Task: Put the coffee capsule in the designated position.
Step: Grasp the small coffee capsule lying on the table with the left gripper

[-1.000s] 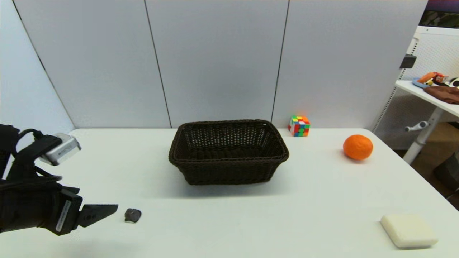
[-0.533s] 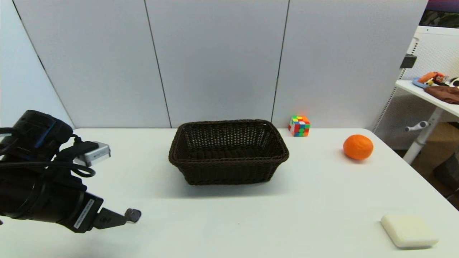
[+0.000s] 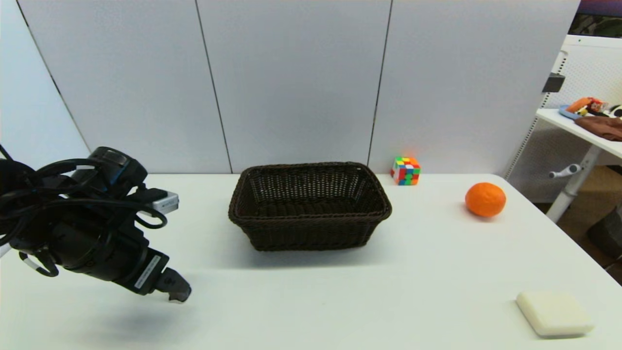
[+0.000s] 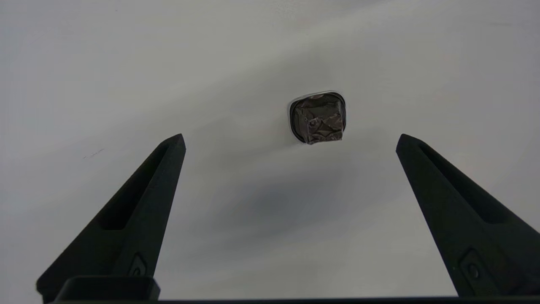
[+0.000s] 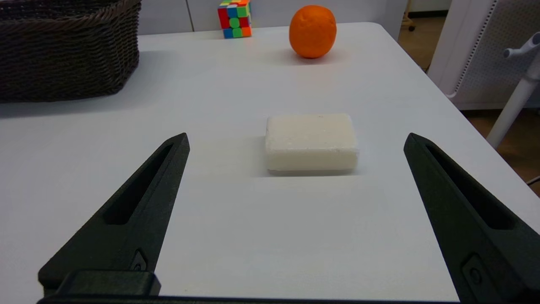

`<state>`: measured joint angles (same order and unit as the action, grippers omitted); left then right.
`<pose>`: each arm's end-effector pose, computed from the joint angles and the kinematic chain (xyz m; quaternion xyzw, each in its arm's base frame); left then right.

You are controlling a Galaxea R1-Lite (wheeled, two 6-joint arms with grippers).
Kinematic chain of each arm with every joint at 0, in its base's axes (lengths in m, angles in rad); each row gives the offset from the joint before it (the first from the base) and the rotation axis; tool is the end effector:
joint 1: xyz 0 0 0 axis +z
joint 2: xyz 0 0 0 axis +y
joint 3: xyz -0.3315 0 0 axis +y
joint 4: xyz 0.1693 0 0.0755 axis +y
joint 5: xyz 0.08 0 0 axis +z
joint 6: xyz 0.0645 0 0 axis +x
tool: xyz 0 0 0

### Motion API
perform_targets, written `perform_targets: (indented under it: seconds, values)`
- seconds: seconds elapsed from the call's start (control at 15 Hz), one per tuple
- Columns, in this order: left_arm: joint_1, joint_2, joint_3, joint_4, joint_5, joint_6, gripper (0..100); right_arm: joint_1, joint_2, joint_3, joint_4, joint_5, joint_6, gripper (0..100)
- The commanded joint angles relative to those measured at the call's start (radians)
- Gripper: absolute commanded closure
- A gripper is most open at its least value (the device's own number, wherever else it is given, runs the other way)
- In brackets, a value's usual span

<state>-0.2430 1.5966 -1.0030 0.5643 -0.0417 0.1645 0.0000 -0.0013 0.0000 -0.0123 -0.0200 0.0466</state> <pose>0.2411 -0.0625 0.1670 0.1229 0.5328 -0.1631 0.8213 -0.0178 -0.0013 0.0773 0.0234 -0.0070 -0.0098 0.9997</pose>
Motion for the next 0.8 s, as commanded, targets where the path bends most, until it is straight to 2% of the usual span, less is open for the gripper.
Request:
perform_targets:
  seconds: [0.07,0.27,0.47,0.8]
  values:
    - [-0.009,0.036,-0.003,0.003,0.002,0.001,0,0.000,0.001,0.000,0.000,0.000,0.001,0]
    - [-0.029,0.056,-0.003,0.003,0.005,0.001,0,0.000,0.001,0.000,0.000,0.000,0.001,0]
    - [-0.044,0.062,0.000,0.002,0.062,0.000,0,0.000,0.001,0.000,0.000,0.000,-0.001,0]
    - [-0.047,0.075,0.006,-0.009,0.065,-0.002,0,0.000,0.001,0.000,0.000,0.000,0.001,0]
